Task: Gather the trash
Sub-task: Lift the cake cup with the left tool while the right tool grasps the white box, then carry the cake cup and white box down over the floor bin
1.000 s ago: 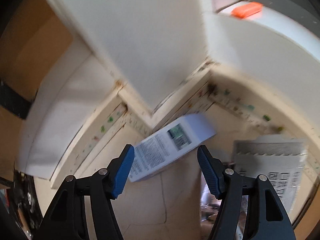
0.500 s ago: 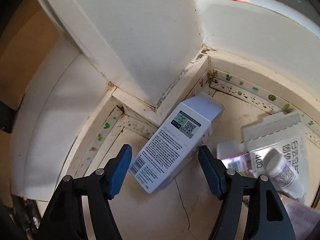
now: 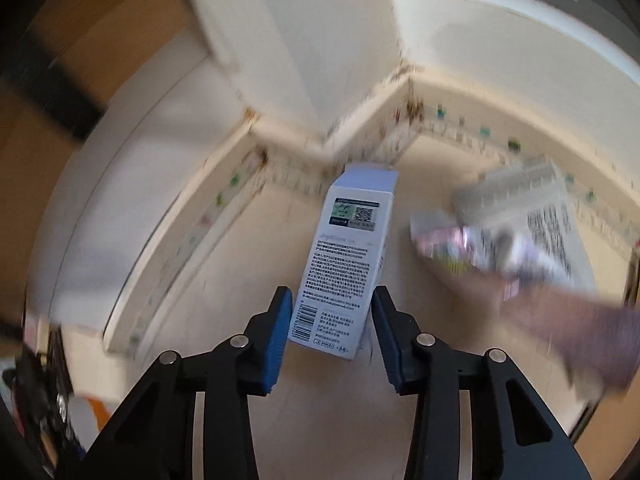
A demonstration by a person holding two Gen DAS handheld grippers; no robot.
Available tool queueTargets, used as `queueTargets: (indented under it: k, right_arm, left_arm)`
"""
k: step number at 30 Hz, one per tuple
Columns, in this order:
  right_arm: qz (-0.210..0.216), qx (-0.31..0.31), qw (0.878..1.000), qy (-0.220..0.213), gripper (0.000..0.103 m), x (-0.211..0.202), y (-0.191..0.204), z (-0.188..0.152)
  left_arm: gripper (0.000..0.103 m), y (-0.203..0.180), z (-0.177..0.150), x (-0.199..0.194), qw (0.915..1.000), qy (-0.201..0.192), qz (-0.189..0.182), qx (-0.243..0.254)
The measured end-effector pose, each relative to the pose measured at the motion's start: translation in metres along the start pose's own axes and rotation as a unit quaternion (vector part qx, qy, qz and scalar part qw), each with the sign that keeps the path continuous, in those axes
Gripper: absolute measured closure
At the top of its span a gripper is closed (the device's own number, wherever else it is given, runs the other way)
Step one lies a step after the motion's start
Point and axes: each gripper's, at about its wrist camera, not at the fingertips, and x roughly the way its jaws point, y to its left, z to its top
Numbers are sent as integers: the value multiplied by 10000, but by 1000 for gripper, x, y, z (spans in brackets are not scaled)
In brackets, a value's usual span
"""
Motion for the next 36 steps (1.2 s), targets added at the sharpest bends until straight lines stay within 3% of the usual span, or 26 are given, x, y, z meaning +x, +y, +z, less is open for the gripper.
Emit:
queueTargets:
  k: [10, 20, 29, 36]
  right_arm:
    - [349, 193, 9992, -62, 65, -56, 16, -101]
    - [249, 574, 9968, -507, 65, -124, 67, -197]
    - [89, 951, 9912, -919, 65, -171, 129, -310]
    - [-63, 1116, 9889, -983, 65, -192, 173, -403]
  left_arm:
    - [53, 9, -11, -27, 9981, -148, -407, 428]
    - [53, 47, -40, -61, 9900, -170, -969, 1008]
    - [53, 92, -91, -102, 9718, -296, -1407, 1871]
    - [53, 115, -145, -123, 9503, -74, -1838, 2513]
